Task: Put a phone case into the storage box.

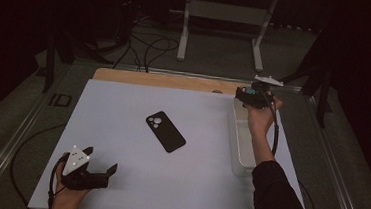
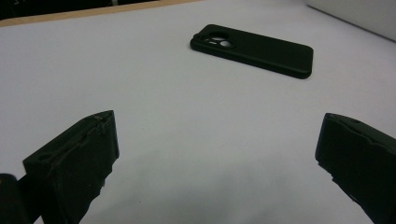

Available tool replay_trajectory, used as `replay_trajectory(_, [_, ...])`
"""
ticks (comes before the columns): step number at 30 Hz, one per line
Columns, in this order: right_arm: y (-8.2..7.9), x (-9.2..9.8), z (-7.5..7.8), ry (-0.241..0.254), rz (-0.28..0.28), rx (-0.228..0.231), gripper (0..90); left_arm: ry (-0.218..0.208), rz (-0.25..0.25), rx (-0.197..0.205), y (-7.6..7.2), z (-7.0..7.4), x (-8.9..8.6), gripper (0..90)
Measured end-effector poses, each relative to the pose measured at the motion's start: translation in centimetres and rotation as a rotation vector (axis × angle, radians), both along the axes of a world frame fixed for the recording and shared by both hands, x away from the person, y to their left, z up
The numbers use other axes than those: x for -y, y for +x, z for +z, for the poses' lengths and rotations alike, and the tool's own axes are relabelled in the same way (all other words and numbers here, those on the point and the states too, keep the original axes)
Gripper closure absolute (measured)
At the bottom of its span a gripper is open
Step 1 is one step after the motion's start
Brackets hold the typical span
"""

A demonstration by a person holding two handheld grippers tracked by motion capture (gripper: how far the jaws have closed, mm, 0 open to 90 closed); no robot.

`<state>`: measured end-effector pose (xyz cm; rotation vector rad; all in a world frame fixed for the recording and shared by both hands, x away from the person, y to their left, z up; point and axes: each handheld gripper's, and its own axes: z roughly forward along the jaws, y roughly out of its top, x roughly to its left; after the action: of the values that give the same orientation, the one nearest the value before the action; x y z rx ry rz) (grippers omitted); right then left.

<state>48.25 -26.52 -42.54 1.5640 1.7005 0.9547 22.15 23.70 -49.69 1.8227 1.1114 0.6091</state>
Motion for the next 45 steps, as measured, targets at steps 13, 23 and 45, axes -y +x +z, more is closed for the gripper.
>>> replay_trajectory(13, [0.5,0.2,-0.9,-0.018,-0.028,-0.045,16.5,-0.004,0.000,0.000,0.0,0.0,0.0,0.0])
replay_trajectory(23, [0.9,-0.2,-1.4,-0.013,-0.045,-0.048,16.3,-0.007,-0.001,-0.003,0.1,-0.1,0.0,0.0])
replay_trajectory(45, [1.3,0.2,-1.3,-0.027,-0.036,-0.065,8.2,-0.007,0.001,-0.006,0.0,-0.1,0.0,0.0])
